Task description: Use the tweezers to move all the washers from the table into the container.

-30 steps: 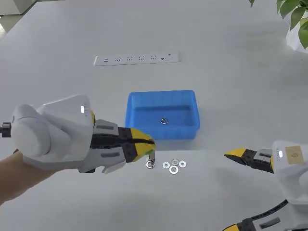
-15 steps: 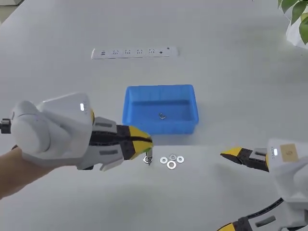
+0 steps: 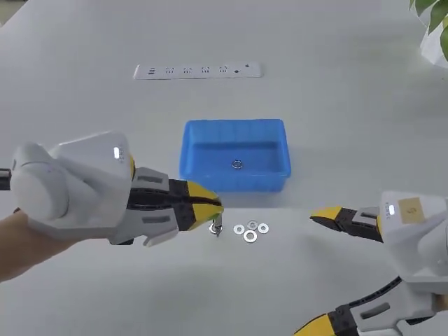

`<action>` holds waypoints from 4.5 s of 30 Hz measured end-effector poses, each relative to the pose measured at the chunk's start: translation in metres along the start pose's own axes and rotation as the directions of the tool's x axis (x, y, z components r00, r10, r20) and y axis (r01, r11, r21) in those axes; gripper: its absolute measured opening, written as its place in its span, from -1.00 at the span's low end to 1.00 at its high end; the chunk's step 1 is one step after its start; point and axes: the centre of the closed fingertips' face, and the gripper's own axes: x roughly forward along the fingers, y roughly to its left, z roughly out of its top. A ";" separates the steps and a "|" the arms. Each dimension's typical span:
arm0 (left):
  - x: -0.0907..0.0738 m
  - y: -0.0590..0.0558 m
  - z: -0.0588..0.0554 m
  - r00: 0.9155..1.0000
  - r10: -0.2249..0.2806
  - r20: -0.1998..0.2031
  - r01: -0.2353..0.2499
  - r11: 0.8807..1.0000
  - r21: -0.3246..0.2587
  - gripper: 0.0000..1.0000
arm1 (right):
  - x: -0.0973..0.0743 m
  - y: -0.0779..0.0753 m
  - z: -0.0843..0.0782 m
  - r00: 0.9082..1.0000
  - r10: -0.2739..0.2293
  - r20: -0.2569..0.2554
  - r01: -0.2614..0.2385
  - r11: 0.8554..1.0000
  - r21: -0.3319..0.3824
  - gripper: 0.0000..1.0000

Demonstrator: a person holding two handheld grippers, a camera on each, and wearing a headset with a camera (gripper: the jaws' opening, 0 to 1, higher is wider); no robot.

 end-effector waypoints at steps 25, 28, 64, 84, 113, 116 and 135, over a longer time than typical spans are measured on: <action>-0.004 -0.003 -0.008 0.999 -0.024 -0.027 0.024 1.000 0.008 -0.88 | 0.079 -0.006 0.066 0.986 0.158 0.046 -0.150 0.978 -0.142 0.26; -0.005 -0.002 -0.009 0.999 -0.018 -0.030 0.018 1.000 0.004 -0.88 | 0.082 -0.007 0.069 0.986 0.162 0.046 -0.153 0.976 -0.157 0.16; -0.001 -0.002 -0.011 0.999 -0.023 -0.035 0.023 1.000 0.001 -0.87 | 0.092 -0.018 0.073 0.986 0.164 0.001 -0.159 0.957 -0.241 -0.73; 0.002 0.004 -0.009 0.999 -0.002 -0.044 0.000 0.999 -0.037 -0.86 | 0.092 -0.022 0.072 0.993 0.119 0.008 -0.110 0.942 -0.316 -0.81; -0.021 0.011 0.001 0.996 0.070 -0.046 -0.076 0.986 -0.151 -0.34 | 0.076 -0.025 0.082 0.994 0.095 0.052 -0.080 0.966 -0.248 -0.82; -0.026 0.008 -0.002 0.996 0.066 -0.058 -0.077 0.972 -0.221 -0.20 | 0.071 -0.024 0.087 0.993 0.095 0.068 -0.077 0.970 -0.231 -0.82; -0.059 0.022 -0.018 0.947 0.297 -0.122 -0.316 0.930 -0.187 0.91 | 0.026 -0.043 0.127 0.991 0.035 0.127 -0.001 0.966 -0.260 -0.81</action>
